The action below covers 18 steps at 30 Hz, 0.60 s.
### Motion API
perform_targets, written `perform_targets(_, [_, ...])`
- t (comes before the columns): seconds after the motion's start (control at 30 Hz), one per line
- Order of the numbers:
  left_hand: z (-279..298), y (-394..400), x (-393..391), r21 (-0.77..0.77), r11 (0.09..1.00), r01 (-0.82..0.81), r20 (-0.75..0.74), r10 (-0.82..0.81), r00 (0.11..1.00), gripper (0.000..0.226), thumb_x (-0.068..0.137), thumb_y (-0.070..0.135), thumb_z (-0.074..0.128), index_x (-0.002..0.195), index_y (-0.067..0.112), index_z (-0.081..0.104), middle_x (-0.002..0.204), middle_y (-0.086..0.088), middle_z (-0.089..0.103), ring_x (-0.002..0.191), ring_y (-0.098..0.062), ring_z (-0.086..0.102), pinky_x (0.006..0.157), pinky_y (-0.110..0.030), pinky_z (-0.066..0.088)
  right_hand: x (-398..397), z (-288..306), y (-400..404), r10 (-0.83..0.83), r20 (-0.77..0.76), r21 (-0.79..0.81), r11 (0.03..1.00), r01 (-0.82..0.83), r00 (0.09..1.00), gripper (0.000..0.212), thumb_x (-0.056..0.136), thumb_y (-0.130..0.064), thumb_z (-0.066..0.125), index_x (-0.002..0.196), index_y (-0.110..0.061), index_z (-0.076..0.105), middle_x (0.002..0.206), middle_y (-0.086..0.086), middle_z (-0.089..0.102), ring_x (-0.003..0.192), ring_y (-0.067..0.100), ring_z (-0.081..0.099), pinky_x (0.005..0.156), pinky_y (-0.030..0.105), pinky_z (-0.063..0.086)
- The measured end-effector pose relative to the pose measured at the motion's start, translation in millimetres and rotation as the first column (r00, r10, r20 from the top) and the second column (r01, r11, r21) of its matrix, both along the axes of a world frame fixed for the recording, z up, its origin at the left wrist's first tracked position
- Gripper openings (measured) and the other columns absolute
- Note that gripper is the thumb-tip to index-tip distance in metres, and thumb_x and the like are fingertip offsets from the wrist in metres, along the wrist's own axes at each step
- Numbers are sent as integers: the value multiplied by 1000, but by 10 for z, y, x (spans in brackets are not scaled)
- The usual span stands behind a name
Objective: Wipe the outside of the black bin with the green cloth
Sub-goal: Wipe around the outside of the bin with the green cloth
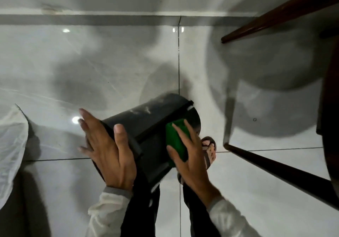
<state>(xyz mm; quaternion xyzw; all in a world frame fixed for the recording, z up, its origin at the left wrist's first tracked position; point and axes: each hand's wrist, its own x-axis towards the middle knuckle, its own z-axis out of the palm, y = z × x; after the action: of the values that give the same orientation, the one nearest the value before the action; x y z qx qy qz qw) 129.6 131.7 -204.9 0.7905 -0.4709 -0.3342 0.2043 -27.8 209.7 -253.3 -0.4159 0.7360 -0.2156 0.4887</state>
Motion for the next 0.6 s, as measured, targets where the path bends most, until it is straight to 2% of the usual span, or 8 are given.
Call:
perform_targets(0.07, [11, 80, 27, 52, 999, -4, -21, 5, 1000, 92, 93, 69, 24, 165, 20, -5, 176, 5, -3, 162, -10, -9, 125, -71, -10, 67, 31, 126, -31, -60, -4, 1000, 31, 998, 51, 98, -35, 63, 149, -28, 57, 168, -3, 37, 155, 18, 38, 126, 46, 35])
perform_targets(0.1, [11, 120, 29, 55, 998, 43, -18, -42, 999, 92, 93, 66, 27, 165, 18, -4, 176, 5, -4, 161, -9, -10, 126, -70, -10, 63, 52, 154, -45, -89, -28, 999, 43, 995, 49, 99, -33, 61, 147, -28, 58, 166, -4, 39, 152, 16, 40, 126, 39, 35])
perform_targets(0.17, [16, 176, 26, 42, 990, 135, -4, -135, 991, 91, 94, 60, 32, 166, 15, -2, 176, 3, -2, 162, -10, -9, 127, -68, -9, 13, 108, 127, -59, -192, -149, 988, 30, 980, 48, 99, -31, 55, 146, -25, 59, 163, -4, 41, 149, 16, 43, 126, 21, 29])
perform_targets(0.2, [18, 192, 15, 35, 985, 171, 5, -171, 985, 89, 95, 58, 32, 165, 15, -1, 176, 3, -1, 162, -12, -7, 127, -68, -8, -19, 133, 70, -57, -248, -224, 974, 0, 967, 48, 100, -30, 55, 147, -25, 58, 164, -1, 43, 150, 17, 42, 126, 18, 26])
perform_targets(0.3, [33, 273, -47, 4, 960, 281, 37, -281, 959, 81, 97, 51, 33, 163, 20, -3, 174, 4, 0, 164, -15, -4, 126, -72, -5, -108, 158, -275, 42, -287, -274, 954, -123, 957, 50, 100, -32, 54, 150, -30, 53, 168, 3, 39, 155, 22, 38, 128, 31, 29])
perform_targets(0.37, [35, 390, -77, -12, 934, 357, 75, -355, 932, 80, 99, 49, 34, 163, 16, 0, 175, -4, 6, 164, -19, -1, 124, -77, 1, -117, 139, -538, 264, -199, -171, 939, -299, 944, 53, 97, -31, 54, 150, -28, 55, 167, 7, 40, 155, 26, 38, 128, 40, 29])
perform_targets(0.47, [51, 579, -112, -5, 915, 403, 125, -400, 908, 80, 103, 61, 26, 164, 16, 1, 175, -11, 10, 164, -23, 2, 122, -79, 7, -123, 33, -674, 530, -61, -52, 845, -533, 846, 56, 94, -28, 58, 149, -27, 57, 158, 7, 50, 149, 25, 42, 125, 48, 32])
perform_targets(0.6, [72, 734, -149, 18, 923, 385, 107, -385, 917, 85, 101, 72, 15, 164, 18, -1, 175, -13, 9, 164, -25, 2, 123, -78, 8, -230, -24, -471, 540, -16, -18, 841, -541, 841, 57, 95, -33, 56, 152, -31, 53, 160, 2, 45, 151, 23, 40, 123, 52, 36])
